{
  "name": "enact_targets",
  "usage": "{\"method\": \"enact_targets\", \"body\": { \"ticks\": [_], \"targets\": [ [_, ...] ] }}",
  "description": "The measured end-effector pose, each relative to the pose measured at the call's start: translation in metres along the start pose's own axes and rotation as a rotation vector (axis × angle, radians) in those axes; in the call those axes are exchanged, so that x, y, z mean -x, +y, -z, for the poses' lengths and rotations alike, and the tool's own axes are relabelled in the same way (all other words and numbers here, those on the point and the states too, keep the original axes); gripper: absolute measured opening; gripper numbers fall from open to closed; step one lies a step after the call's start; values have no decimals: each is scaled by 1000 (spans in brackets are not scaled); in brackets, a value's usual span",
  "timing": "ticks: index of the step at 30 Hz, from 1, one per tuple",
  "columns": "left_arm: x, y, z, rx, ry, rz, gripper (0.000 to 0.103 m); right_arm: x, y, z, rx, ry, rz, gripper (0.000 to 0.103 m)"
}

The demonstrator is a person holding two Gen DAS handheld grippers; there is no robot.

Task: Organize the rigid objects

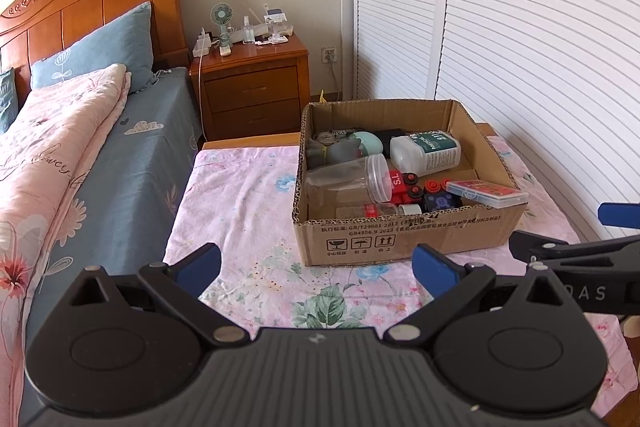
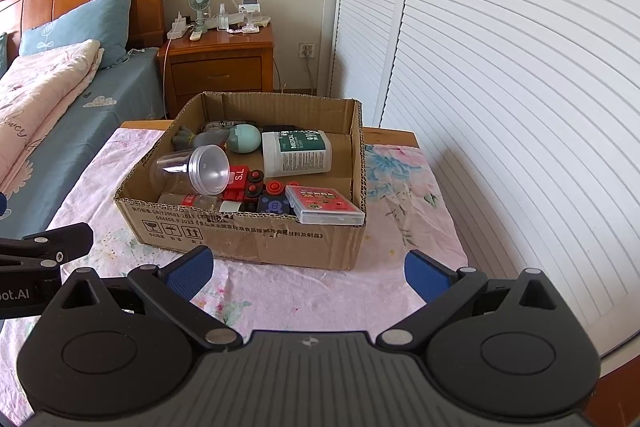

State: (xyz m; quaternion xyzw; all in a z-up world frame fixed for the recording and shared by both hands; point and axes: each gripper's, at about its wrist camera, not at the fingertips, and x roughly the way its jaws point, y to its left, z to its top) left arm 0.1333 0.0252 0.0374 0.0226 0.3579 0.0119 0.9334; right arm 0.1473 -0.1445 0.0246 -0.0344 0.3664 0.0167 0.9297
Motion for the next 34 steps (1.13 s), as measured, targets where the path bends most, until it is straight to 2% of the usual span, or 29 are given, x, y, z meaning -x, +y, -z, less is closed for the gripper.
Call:
{"method": "enact_targets", "body": {
  "ticks": [34],
  "targets": [
    [4,-1,2,3,1,1,101,3,-1,2,8,-4,17,103]
  ]
}}
